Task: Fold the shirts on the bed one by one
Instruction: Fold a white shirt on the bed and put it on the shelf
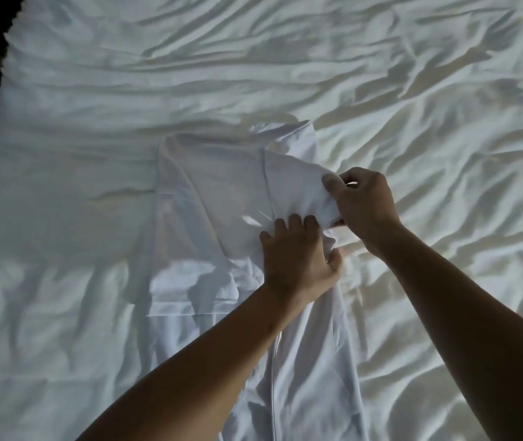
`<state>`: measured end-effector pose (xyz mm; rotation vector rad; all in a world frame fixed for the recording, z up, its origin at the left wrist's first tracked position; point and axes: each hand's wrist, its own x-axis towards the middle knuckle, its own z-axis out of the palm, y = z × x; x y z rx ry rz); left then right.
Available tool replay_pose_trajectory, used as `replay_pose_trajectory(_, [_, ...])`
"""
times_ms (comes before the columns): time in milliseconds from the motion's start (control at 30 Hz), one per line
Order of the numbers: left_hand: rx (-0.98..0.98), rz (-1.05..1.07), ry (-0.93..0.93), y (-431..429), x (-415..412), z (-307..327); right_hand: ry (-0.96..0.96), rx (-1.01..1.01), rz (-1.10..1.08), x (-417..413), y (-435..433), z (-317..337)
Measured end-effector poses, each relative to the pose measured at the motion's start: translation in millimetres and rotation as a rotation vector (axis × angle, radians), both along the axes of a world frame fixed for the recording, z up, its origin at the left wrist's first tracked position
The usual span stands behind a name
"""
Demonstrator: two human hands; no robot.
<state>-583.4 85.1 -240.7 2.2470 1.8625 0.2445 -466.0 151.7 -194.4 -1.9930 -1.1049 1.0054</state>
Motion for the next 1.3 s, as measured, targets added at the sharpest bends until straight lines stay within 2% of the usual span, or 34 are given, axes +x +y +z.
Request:
replay_pose_trajectory(133, [0.108, 0.065, -0.080, -2, -21, 10, 0.240, 0.014, -0.076, -18, -4, 19])
replay_pose_trajectory(300, [0.164, 0.146, -0.220, -13, -75, 37, 0.244, 0.050, -0.120, -32, -26, 37])
replay_pose_trajectory(500, [0.370, -0.007, -0.231, -35, -130, 30, 0.383, -0.078, -0.230, -47, -83, 18])
replay_pose_trajectory(667, [0.438, -0.217, -0.099, -53, -135, 12, 0.254, -0.149, -0.291, -42, -119, -16])
replay_pose_trajectory(833, [0.307, -0.425, 0.019, -60, -128, 0, 0.115, -0.136, -0.248, -30, -124, -33])
replay_pose_trajectory(900, [0.276, -0.450, -0.009, -61, -124, 2, -0.035, -0.149, -0.131, -23, -120, -36])
replay_pose_trajectory(967, [0.294, -0.392, -0.084, -59, -117, 8, -0.230, -0.167, -0.019, -18, -112, -35])
replay_pose_trajectory(1033, [0.320, -0.248, -0.144, -49, -108, 12, -0.313, -0.112, -0.014, -12, -95, -35])
replay_pose_trajectory(1167, [0.118, 0.108, -0.069, -11, -87, 8, -0.274, 0.023, -0.014, -11, -41, -34])
replay_pose_trajectory(1300, [-0.100, 0.176, -0.020, 16, -68, -3, -0.184, 0.097, -0.044, -14, 17, -24])
